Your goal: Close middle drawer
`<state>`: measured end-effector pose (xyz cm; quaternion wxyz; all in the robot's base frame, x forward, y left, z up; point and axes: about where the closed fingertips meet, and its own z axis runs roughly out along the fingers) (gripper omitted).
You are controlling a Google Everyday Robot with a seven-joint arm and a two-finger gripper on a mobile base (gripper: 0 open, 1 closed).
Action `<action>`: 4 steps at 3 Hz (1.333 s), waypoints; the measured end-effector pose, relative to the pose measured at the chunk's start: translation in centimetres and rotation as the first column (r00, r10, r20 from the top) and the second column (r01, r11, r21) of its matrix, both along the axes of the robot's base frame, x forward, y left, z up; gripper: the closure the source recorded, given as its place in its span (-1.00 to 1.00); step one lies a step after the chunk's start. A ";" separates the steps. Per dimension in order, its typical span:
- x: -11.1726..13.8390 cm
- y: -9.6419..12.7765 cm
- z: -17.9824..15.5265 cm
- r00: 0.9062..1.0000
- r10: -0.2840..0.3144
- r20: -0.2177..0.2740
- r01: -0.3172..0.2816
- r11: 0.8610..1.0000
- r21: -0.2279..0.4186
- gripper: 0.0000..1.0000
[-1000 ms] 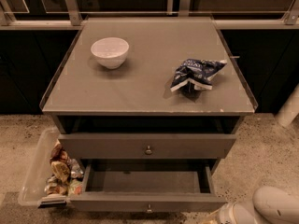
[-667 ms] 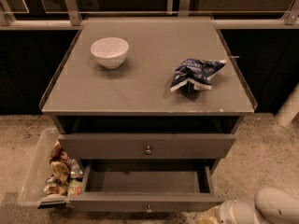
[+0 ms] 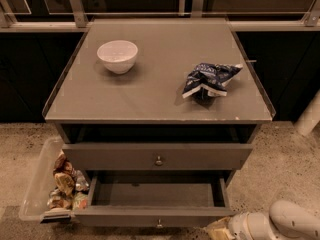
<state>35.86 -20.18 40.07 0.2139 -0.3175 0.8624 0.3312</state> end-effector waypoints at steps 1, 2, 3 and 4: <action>1.6 -0.1 -0.6 0.999 -0.009 0.039 0.009 1.000 0.004 1.00; 3.9 0.2 -0.1 0.994 -0.028 0.101 0.029 1.000 -0.010 1.00; 5.9 0.8 0.3 0.989 -0.036 0.145 0.041 0.999 -0.028 1.00; 6.4 1.0 0.2 0.987 -0.042 0.153 0.047 0.999 -0.025 1.00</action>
Offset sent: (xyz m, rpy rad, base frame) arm 0.0702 0.0008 0.0088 -0.0409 -0.1861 -0.0633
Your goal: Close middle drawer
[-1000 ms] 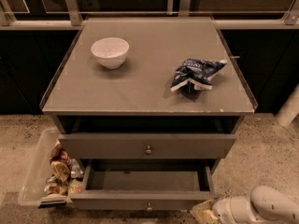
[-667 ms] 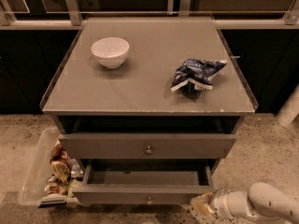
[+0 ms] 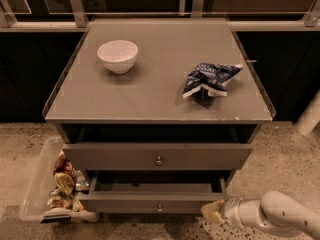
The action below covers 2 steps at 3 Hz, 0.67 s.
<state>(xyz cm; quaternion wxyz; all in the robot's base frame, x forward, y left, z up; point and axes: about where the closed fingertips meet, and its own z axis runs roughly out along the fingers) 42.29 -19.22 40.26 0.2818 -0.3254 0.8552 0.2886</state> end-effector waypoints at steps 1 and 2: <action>2.1 -0.5 -0.4 0.999 -0.030 0.037 0.030 1.000 0.000 1.00; 4.3 -1.1 -0.4 0.995 -0.059 0.079 0.060 0.998 0.001 1.00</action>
Offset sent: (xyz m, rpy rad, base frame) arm 0.0702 -0.0237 -0.0029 -0.0067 -0.1342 -0.1018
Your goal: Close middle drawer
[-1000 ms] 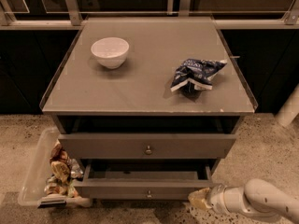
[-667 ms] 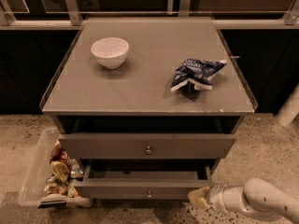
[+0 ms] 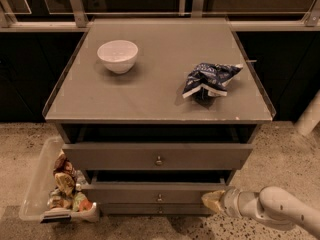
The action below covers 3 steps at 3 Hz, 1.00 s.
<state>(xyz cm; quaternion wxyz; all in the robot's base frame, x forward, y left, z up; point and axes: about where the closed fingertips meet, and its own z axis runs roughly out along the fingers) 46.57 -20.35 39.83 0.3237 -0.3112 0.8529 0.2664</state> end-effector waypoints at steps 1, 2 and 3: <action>1.3 -0.4 -0.1 1.000 -0.020 0.024 0.020 1.000 0.001 1.00; 2.3 -0.6 0.0 0.999 -0.031 0.045 0.031 1.000 -0.003 1.00; 4.2 -0.1 0.8 0.996 -0.016 0.091 0.017 1.000 -0.018 1.00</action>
Offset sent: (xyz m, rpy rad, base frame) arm 0.0350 -0.0130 0.0026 -0.0140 -0.0720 -0.0522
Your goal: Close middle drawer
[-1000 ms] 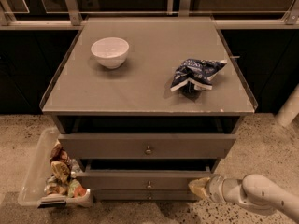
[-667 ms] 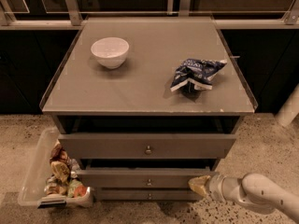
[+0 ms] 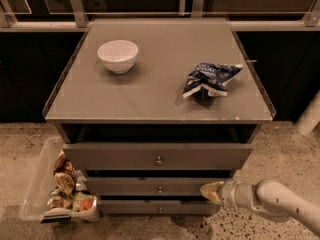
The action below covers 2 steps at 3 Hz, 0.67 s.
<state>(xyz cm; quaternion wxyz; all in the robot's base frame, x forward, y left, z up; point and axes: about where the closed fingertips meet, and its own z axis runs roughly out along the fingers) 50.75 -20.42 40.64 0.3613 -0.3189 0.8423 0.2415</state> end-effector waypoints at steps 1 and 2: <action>0.0 0.0 0.4 1.000 0.000 -0.013 -0.001 1.000 -0.005 1.00; -3.2 -1.6 1.6 0.994 -0.026 -0.103 0.025 1.000 -0.016 1.00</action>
Offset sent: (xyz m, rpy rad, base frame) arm -0.0821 -0.0425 0.0415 -0.0414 0.2354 -0.0669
